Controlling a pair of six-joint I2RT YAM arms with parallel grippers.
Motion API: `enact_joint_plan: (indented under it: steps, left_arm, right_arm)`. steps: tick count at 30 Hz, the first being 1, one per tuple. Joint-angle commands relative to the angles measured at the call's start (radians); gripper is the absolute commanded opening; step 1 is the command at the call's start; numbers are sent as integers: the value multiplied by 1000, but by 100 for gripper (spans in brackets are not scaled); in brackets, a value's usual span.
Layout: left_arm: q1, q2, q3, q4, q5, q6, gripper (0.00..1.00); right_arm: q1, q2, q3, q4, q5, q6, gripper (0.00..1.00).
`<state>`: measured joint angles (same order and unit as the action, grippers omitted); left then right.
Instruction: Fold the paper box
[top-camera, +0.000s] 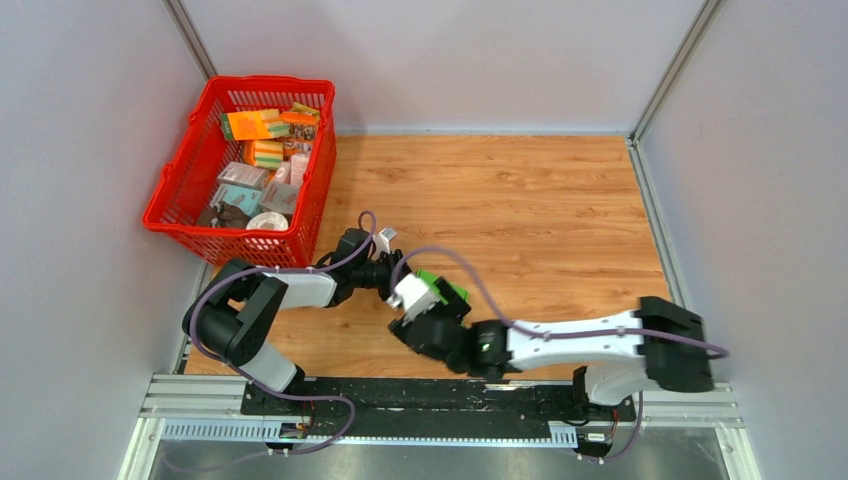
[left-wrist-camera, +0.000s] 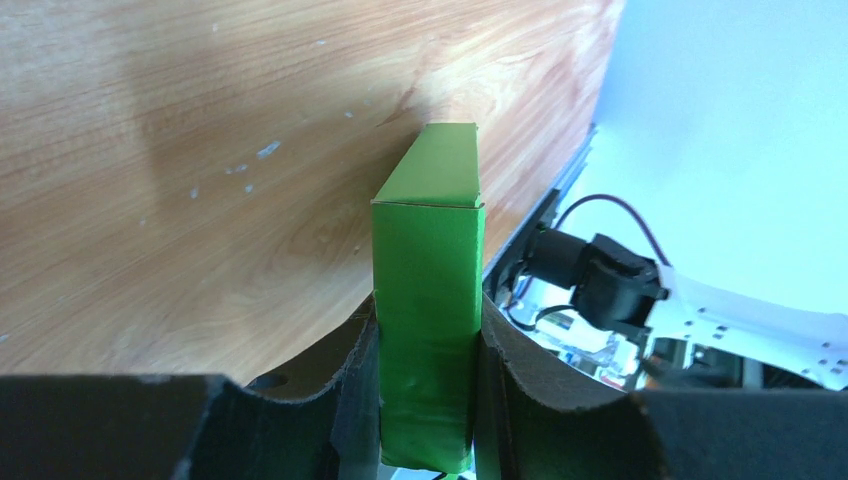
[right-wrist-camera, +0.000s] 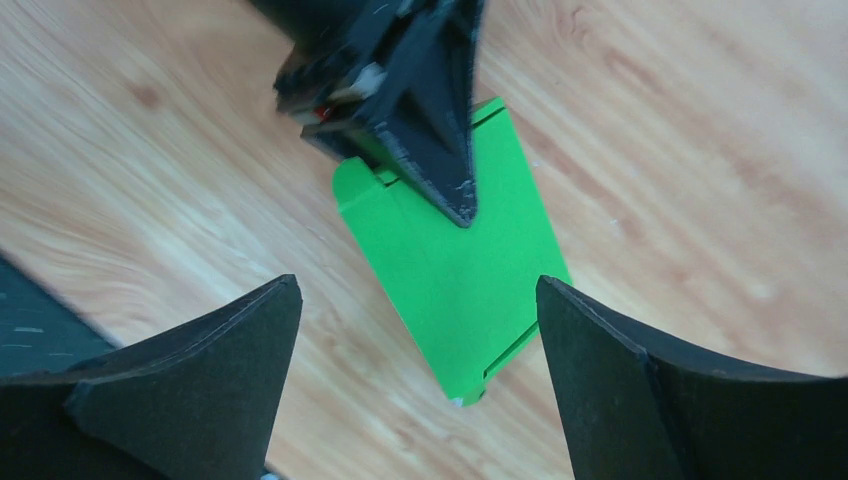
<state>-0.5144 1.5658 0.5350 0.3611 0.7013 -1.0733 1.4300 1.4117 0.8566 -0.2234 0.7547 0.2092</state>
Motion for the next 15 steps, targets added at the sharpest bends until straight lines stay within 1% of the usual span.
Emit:
enact_joint_plan:
  steps: [1, 3, 5, 12, 15]
  left_arm:
    - [7, 11, -33, 170, 52, -99, 29]
    - [8, 16, -36, 182, 66, -106, 29]
    - [8, 14, -47, 214, 75, -126, 29]
    - [8, 11, -55, 245, 107, -145, 29]
    - [8, 7, -67, 256, 116, -139, 29]
  right_arm:
    - [81, 205, 27, 93, 377, -286, 89]
    - [83, 228, 22, 111, 368, -289, 88]
    - [81, 259, 4, 165, 371, -307, 86]
    - [81, 360, 5, 257, 547, -363, 82]
    - [79, 368, 5, 274, 563, -366, 79]
